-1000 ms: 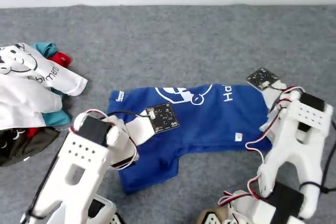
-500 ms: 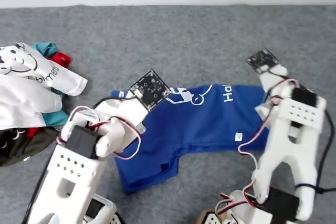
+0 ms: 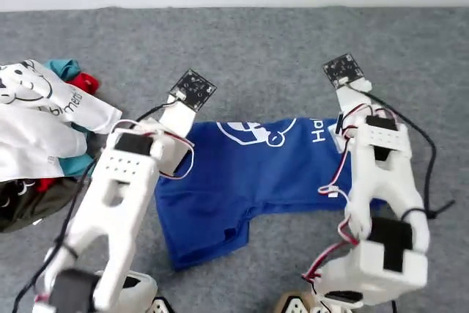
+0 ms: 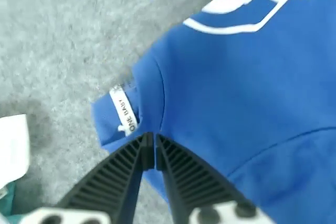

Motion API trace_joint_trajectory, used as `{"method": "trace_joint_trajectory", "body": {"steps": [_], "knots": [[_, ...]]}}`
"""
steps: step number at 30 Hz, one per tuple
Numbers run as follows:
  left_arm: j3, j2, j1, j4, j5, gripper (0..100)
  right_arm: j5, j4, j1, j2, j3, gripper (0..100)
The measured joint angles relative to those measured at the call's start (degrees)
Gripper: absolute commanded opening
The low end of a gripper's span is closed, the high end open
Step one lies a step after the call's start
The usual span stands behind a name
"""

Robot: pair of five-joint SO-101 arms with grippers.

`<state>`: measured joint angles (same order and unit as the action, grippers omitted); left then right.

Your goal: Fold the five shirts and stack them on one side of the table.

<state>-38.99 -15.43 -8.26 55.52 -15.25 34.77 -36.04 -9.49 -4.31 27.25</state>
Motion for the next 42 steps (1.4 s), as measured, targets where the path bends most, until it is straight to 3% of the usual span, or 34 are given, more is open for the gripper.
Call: {"method": "trace_joint_trajectory", "body": {"steps": [9,15,19,25,35,42], "knots": [[5.4,16.9,4.6,-0.9,-2.0,2,-0.2,13.0,-3.8,-10.6,0.0,1.4],[5.9,18.3,7.3,-0.9,-4.6,2,-0.1,23.2,-4.7,-12.3,0.0,1.4],[6.0,18.3,9.1,-0.9,-4.9,2,-0.1,24.4,-4.7,-12.4,-3.5,1.5],[6.9,15.1,9.8,4.0,-5.2,2,-0.4,15.4,-4.7,-12.1,-8.9,1.5],[6.9,-8.0,10.3,14.0,-5.2,2,-0.4,-9.4,0.4,1.7,-9.1,1.5],[6.9,-16.2,22.4,19.8,-5.2,2,-0.4,-25.9,8.8,8.2,-9.1,1.3]]}}
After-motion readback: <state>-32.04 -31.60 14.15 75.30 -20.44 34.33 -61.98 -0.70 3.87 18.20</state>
